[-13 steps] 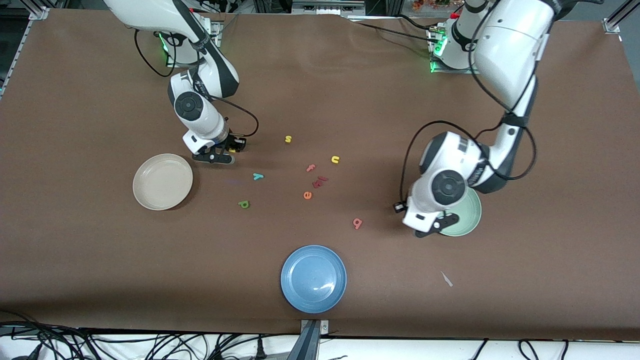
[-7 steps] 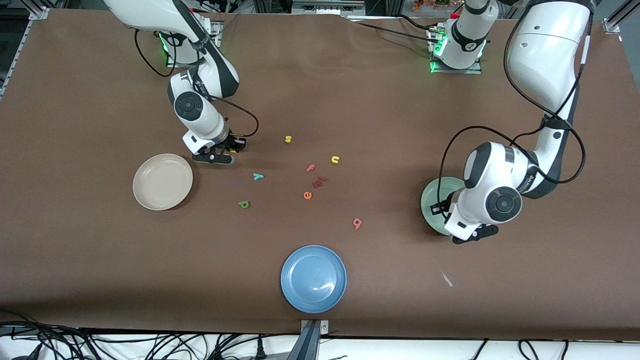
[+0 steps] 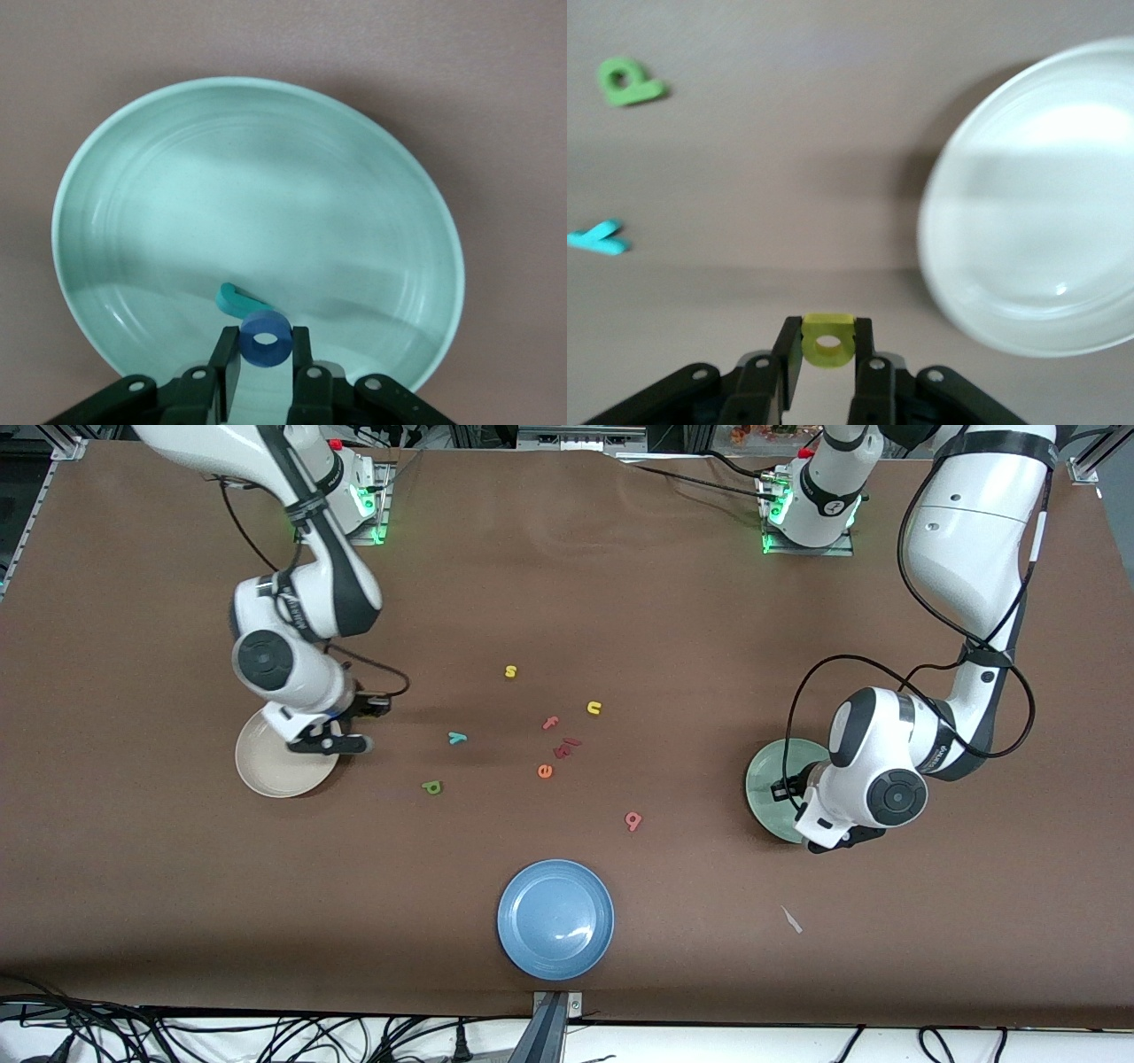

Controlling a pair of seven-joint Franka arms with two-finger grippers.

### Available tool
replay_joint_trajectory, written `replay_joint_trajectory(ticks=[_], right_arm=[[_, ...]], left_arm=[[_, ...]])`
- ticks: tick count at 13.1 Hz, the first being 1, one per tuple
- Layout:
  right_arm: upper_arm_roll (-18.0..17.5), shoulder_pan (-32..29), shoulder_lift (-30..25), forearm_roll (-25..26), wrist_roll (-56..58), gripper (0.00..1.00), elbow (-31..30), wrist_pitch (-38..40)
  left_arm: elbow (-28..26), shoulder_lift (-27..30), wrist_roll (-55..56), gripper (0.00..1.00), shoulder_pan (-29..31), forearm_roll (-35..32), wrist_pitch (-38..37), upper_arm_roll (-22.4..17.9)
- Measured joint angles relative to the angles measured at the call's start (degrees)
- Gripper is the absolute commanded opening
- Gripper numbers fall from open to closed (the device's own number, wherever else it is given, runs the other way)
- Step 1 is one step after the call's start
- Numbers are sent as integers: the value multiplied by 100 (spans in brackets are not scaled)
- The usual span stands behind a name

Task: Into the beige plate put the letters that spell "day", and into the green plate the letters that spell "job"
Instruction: 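Drop the yellow letter on the beige plate while the left gripper drops the blue letter, then reach the right gripper to the green letter while the left gripper reaches the pink letter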

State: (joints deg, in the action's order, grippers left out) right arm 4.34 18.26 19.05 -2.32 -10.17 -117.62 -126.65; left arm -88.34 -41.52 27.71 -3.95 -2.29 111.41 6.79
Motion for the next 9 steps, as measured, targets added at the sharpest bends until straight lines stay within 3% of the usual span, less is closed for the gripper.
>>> replay_joint_trajectory(ticks=[2,3,4,5,9], right_arm=[[210,-154,164,13,573,5,135,-1],[247,-241,268,46,784,29,209,-3],[269,-338,384,96,945,91,297,-5],[274,-448,497,130,1084,100,383,-15],[219,-583,705,127,1188,100,614,-32]], left_arm=[[0,-16,-1,11,-1,0,2,12],[0,-16,-1,25,-2,0,2,23],[0,-16,-1,83,-5,0,3,33],[1,-16,-1,100,-9,0,4,40],[19,-16,-1,100,-15,0,11,64]])
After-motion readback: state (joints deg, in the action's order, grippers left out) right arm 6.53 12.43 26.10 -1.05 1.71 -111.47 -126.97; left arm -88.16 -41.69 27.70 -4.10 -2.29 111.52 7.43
